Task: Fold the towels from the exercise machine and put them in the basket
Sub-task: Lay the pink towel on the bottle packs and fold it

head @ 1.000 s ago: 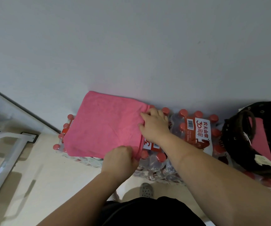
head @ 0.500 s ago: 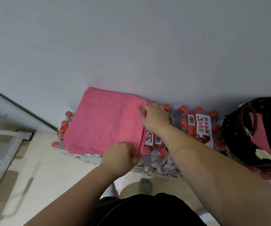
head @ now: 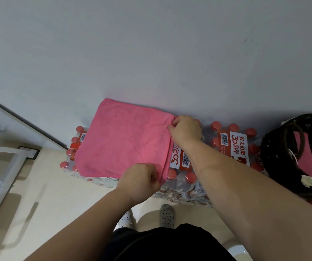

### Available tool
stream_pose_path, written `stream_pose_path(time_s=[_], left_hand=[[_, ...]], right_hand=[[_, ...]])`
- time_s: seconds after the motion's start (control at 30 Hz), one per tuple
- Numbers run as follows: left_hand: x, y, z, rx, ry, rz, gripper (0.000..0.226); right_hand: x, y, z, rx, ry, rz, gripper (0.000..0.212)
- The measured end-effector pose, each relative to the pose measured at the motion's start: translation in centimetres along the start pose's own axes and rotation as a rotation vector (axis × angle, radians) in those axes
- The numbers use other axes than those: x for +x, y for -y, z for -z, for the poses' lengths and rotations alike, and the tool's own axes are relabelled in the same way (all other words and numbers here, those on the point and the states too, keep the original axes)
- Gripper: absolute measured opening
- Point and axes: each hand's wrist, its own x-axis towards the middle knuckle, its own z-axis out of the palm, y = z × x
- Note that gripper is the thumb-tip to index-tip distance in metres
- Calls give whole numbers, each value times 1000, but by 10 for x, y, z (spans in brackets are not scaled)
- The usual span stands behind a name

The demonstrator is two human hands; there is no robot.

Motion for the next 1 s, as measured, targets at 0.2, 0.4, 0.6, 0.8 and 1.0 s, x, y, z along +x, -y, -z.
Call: stream_pose_path(time_s=[0.2,0.4,0.6,0.8,1.0], left_hand=[[-2,-3,13,14,36,41,44],[-14,-18,23,-3,97,81,22],[-5,-19,-9,95,233,103,7],[-8,-16,16,66,71,140,26],[15,49,62,253,-174,183,39]], right_hand=[[-2,10,10,310,5,44,3],[-6,-6,20,451,-32,44,12],[-10,-27,5,323,24,40,26],[-25,-12,0,45,-38,296,34],[-43,21,-18,-313,-87,339,50]])
